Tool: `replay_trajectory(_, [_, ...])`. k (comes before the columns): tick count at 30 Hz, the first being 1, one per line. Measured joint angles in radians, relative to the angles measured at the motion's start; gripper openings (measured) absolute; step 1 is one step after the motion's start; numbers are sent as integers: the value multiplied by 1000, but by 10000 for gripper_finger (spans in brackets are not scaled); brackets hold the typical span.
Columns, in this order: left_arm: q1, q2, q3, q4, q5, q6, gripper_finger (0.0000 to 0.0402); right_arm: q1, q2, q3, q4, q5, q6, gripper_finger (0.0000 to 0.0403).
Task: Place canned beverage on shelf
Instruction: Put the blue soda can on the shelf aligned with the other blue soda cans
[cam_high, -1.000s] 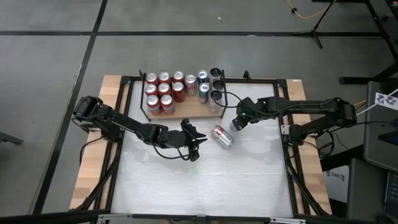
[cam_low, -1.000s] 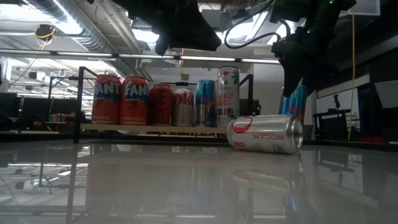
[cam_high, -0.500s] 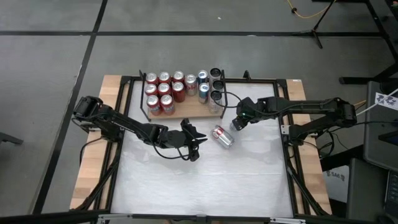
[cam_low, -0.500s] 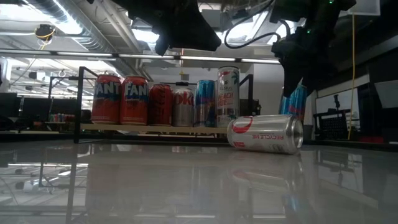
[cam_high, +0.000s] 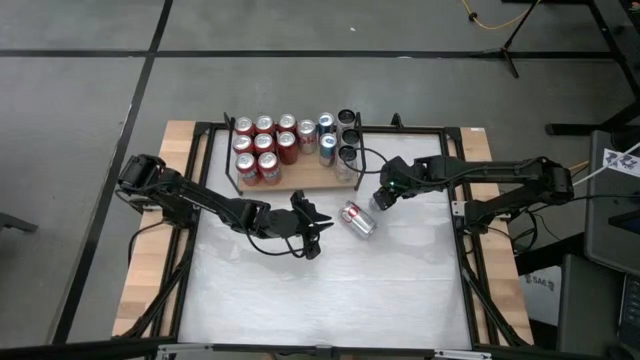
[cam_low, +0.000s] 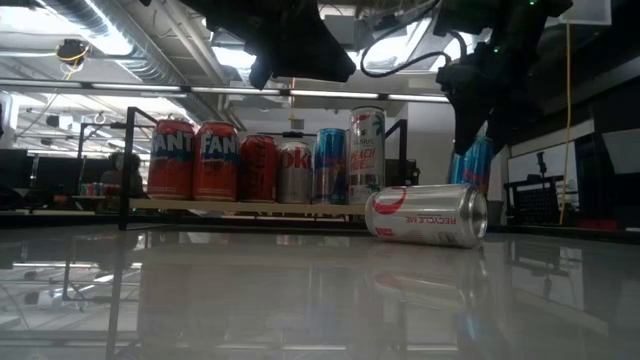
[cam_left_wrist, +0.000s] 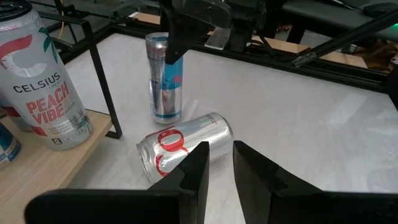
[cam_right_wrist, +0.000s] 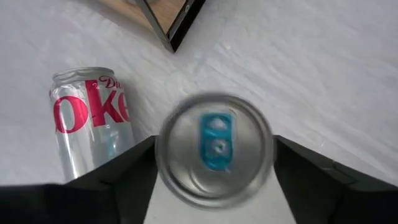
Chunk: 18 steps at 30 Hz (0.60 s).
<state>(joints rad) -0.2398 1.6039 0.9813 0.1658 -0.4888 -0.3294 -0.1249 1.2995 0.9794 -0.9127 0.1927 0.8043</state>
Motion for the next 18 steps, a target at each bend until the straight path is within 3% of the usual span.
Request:
replay_trajectory(7, [0,0,0,0,0,0,64,0,0,0,0,0,0,333])
replay_trajectory(18, [0,0,0,0,0,0,64,1,0,0,4,-28,1,331])
